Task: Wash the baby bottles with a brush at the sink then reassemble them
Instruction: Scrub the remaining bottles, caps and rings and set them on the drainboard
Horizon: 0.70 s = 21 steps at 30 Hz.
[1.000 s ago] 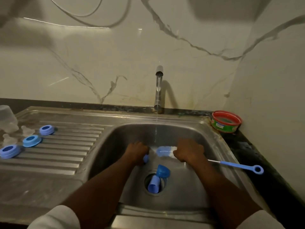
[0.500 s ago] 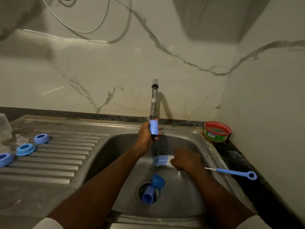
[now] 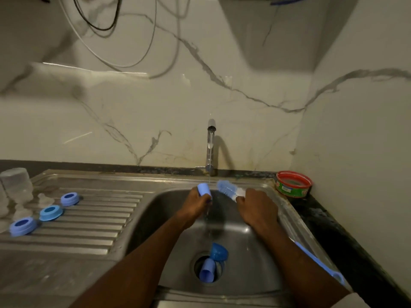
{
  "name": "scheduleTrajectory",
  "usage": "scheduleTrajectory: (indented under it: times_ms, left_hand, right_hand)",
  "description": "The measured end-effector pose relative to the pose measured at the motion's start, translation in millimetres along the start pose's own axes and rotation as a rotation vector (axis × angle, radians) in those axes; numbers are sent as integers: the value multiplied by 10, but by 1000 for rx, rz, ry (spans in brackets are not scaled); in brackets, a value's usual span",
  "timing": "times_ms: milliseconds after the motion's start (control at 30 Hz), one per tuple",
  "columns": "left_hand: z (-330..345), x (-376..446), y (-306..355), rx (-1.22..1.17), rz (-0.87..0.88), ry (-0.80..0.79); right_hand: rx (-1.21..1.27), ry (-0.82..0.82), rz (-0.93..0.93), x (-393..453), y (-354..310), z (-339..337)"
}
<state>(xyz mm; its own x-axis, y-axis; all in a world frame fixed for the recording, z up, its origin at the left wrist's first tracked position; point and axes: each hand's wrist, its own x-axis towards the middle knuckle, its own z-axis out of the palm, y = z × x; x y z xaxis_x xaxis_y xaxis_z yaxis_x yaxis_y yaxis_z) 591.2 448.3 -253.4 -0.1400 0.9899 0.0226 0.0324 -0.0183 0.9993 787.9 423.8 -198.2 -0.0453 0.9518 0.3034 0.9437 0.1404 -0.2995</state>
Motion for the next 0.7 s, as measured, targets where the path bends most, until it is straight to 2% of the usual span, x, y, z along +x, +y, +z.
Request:
scheduleTrajectory:
  times_ms: [133,233,267,333,400,500,633,700]
  left_hand:
    - [-122,-75,78,137,99,41]
    - [-174,-94,134,259,213,114]
    - [-175,-97,127,270,243,133]
    - [-135,-102,91,341,330,73]
    - [-75,-98,45,430,416,-15]
    - [-37,-6,-9,416,471,3]
    - [-139,93,-62,368,423,183]
    - [-187,108,-93,413,429,172]
  right_hand:
    - [64,150,-64,-35,-92,-166]
    - [95,200,-196,-33,-160,-206]
    - [90,191,-240,-22,-183,-191]
    - [58,119,-272,19,-178,-144]
    - [-6,19,-234,100,-185,-125]
    - [4,-73,-150,240,-211,-87]
    - [2,48,-270,143,-150,20]
    - [-22,70,-310,92,-109,24]
